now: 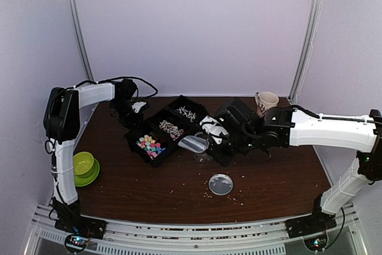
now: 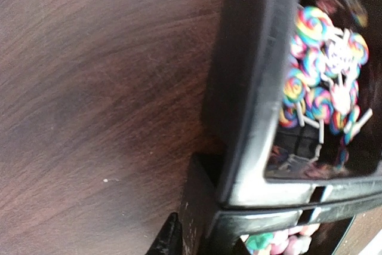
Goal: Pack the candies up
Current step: Pick up the plate from the center of the board, then scoop the fake candies from the plate.
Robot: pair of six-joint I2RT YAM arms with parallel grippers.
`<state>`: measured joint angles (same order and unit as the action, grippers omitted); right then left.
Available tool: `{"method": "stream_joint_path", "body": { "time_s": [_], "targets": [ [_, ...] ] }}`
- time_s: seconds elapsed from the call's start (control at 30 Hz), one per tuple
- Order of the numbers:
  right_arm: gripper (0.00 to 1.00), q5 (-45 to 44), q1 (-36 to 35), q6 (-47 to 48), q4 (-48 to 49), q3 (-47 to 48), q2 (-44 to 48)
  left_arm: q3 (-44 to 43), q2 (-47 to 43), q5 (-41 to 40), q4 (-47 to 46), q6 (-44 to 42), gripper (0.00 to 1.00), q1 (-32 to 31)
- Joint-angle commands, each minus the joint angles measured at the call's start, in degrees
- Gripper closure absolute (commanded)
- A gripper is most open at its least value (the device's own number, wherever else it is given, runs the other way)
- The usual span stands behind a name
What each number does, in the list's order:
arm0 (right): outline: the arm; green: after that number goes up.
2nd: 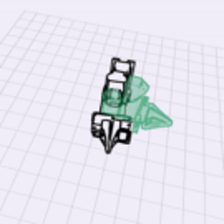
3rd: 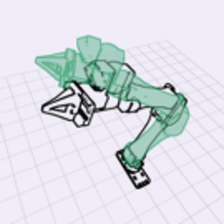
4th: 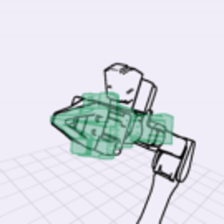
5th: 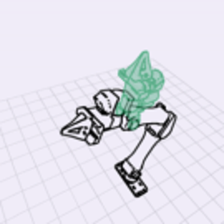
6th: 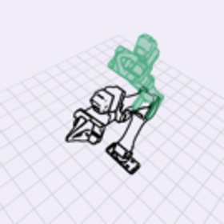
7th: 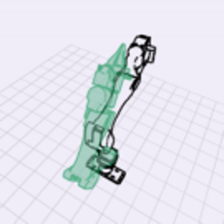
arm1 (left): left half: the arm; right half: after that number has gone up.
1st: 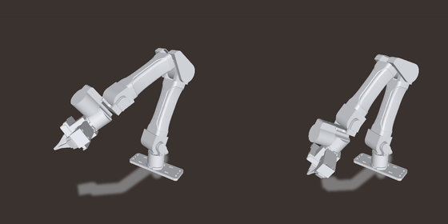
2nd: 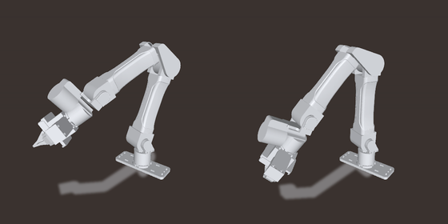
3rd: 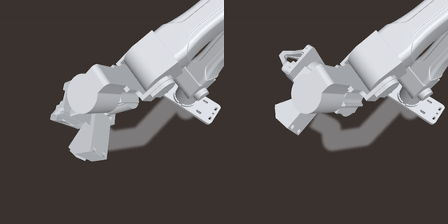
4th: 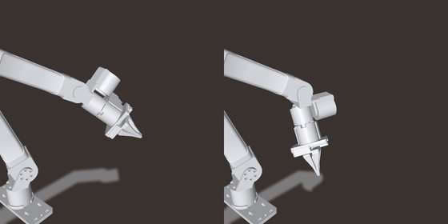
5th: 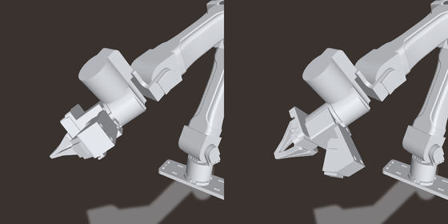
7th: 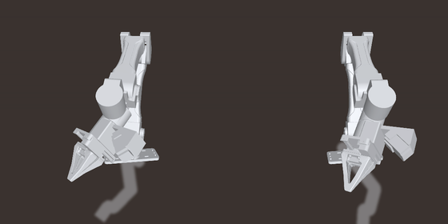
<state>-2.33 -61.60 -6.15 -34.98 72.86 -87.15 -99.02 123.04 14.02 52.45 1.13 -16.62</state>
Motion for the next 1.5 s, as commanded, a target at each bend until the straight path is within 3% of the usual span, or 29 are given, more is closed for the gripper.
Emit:
{"method": "stream_joint_path", "body": {
  "time_s": [0.0, 0.23, 0.47, 0.83, 1.17, 1.47],
  "targets": [
    [1.00, 0.2, 0.3, 0.3, -0.1, 0.9, 1.0, -0.8, 1.7, 0.3, 0.2, 1.1, 0.84, -0.1],
    [1.00, 0.3, 0.3, 1.4, -1.0, 1.5, 0.7, 1.4, -0.2, -0.6, 0.9, 3.2, 1.00, -0.9],
    [1.00, 0.1, 0.3, 3.6, -4.4, 5.4, -0.7, 11.0, -7.2, 1.8, -2.3, 6.9, 1.00, -1.3],
    [1.00, -0.5, 0.4, 9.5, -17.2, 17.8, -7.2, 31.3, -20.9, 20.9, -22.1, 16.7, 1.00, -1.5],
    [1.00, -0.3, -0.5, 12.6, -25.0, 28.5, -12.1, 39.0, -20.7, 33.2, -38.4, 25.0, 1.00, -1.6],
    [1.00, -1.6, -1.8, 15.2, -30.8, 34.8, -16.3, 39.5, -21.1, 31.7, -39.8, 24.1, 1.00, -1.7]
  ]
}}
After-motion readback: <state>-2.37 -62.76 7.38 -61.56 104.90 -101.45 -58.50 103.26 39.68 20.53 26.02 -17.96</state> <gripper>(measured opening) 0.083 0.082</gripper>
